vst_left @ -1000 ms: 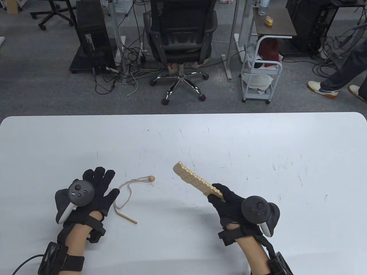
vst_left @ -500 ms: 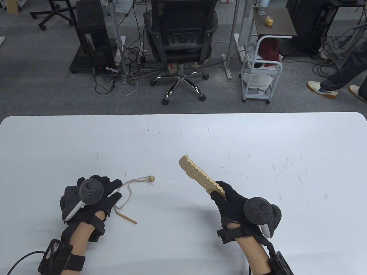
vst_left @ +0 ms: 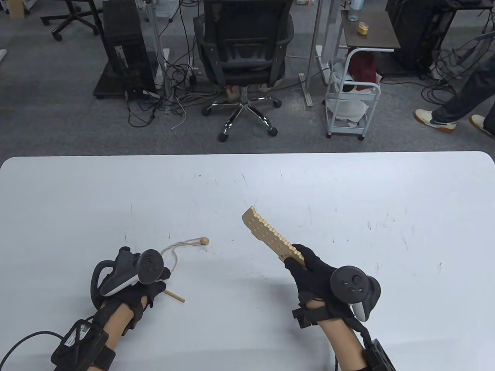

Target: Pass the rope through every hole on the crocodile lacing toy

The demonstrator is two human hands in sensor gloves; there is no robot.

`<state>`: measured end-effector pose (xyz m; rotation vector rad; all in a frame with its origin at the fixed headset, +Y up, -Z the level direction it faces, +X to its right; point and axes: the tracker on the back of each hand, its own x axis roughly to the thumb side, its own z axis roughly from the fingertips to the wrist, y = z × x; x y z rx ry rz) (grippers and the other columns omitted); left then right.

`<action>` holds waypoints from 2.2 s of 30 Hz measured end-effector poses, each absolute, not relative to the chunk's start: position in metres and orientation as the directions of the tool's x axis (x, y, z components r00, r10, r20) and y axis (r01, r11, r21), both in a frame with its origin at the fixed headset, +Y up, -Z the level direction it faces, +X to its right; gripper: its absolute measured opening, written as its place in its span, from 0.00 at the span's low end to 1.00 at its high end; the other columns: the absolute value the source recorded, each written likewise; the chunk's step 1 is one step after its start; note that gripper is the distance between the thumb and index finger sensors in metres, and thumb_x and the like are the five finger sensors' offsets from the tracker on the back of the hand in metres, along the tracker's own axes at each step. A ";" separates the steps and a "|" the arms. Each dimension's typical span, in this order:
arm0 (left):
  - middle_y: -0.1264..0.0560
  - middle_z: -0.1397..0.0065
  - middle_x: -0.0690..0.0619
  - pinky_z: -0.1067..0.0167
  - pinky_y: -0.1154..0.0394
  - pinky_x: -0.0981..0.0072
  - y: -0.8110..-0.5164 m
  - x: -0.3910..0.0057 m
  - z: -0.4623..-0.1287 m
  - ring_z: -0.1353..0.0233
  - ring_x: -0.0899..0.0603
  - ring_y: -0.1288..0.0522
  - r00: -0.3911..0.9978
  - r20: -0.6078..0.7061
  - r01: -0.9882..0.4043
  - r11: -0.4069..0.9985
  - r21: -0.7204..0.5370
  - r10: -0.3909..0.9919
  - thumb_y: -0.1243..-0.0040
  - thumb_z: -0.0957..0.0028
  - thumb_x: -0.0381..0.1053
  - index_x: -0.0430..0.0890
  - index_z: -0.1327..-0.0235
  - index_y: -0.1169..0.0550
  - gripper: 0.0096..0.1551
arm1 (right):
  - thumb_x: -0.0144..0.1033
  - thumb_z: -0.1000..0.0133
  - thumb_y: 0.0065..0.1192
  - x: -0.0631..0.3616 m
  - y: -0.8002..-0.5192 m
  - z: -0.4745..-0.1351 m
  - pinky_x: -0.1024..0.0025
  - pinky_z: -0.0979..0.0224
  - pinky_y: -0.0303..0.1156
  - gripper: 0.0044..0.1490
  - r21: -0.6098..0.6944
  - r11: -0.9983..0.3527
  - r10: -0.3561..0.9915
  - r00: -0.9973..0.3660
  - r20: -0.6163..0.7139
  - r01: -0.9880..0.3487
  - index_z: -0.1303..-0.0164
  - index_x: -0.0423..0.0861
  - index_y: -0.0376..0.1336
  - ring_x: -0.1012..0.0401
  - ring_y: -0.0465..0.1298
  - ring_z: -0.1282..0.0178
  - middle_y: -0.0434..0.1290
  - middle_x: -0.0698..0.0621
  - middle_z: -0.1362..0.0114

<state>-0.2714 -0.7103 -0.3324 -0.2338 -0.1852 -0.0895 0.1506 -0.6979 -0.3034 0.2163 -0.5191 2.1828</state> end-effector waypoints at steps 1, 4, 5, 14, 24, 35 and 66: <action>0.20 0.34 0.57 0.21 0.49 0.37 -0.713 -0.270 -0.333 0.22 0.42 0.29 0.977 0.197 0.125 0.965 -0.230 -0.080 0.22 0.60 0.57 0.65 0.47 0.13 0.24 | 0.50 0.50 0.70 0.151 -0.698 -0.303 0.52 0.46 0.79 0.27 -0.290 -0.545 0.715 -0.617 0.330 -0.787 0.42 0.53 0.69 0.55 0.88 0.54 0.84 0.50 0.45; 0.20 0.34 0.57 0.21 0.48 0.37 -0.724 -0.263 -0.335 0.22 0.42 0.29 0.967 0.214 0.190 0.949 -0.251 -0.137 0.21 0.61 0.56 0.64 0.47 0.13 0.24 | 0.50 0.50 0.70 0.150 -0.698 -0.303 0.52 0.46 0.80 0.27 -0.289 -0.548 0.713 -0.619 0.329 -0.785 0.42 0.53 0.69 0.55 0.88 0.54 0.84 0.50 0.45; 0.20 0.34 0.57 0.21 0.48 0.37 -0.728 -0.261 -0.336 0.22 0.42 0.29 0.963 0.218 0.213 0.943 -0.256 -0.158 0.20 0.61 0.55 0.64 0.47 0.13 0.25 | 0.50 0.50 0.70 0.150 -0.698 -0.303 0.52 0.46 0.80 0.27 -0.288 -0.548 0.713 -0.618 0.330 -0.785 0.42 0.53 0.69 0.55 0.88 0.54 0.84 0.50 0.45; 0.16 0.39 0.56 0.23 0.39 0.41 -0.741 -0.247 -0.337 0.26 0.42 0.23 0.938 0.264 0.271 0.949 -0.158 -0.224 0.18 0.64 0.52 0.55 0.53 0.10 0.23 | 0.49 0.50 0.70 0.147 -0.698 -0.302 0.52 0.46 0.80 0.27 -0.283 -0.553 0.701 -0.622 0.349 -0.783 0.42 0.53 0.69 0.55 0.89 0.54 0.84 0.50 0.45; 0.18 0.40 0.51 0.23 0.39 0.39 -0.750 -0.230 -0.335 0.28 0.39 0.24 0.858 0.350 0.436 0.894 -0.106 -0.377 0.26 0.60 0.53 0.50 0.50 0.14 0.23 | 0.49 0.50 0.70 0.143 -0.698 -0.302 0.52 0.46 0.80 0.27 -0.275 -0.563 0.692 -0.627 0.357 -0.779 0.42 0.52 0.69 0.55 0.89 0.54 0.84 0.50 0.45; 0.22 0.39 0.52 0.23 0.42 0.38 -0.760 -0.250 -0.350 0.28 0.39 0.27 0.926 0.294 0.303 0.929 -0.213 -0.235 0.38 0.57 0.64 0.51 0.49 0.20 0.27 | 0.49 0.50 0.70 0.145 -0.696 -0.303 0.52 0.46 0.79 0.28 -0.281 -0.554 0.700 -0.621 0.353 -0.783 0.42 0.51 0.69 0.55 0.89 0.54 0.84 0.49 0.45; 0.18 0.46 0.58 0.24 0.36 0.39 -0.637 -0.309 -0.312 0.39 0.45 0.17 0.888 0.256 -0.447 0.850 0.280 0.383 0.42 0.59 0.55 0.57 0.44 0.25 0.26 | 0.49 0.50 0.70 0.151 -0.695 -0.304 0.52 0.46 0.79 0.28 -0.290 -0.552 0.715 -0.623 0.317 -0.782 0.42 0.51 0.69 0.55 0.89 0.54 0.84 0.49 0.45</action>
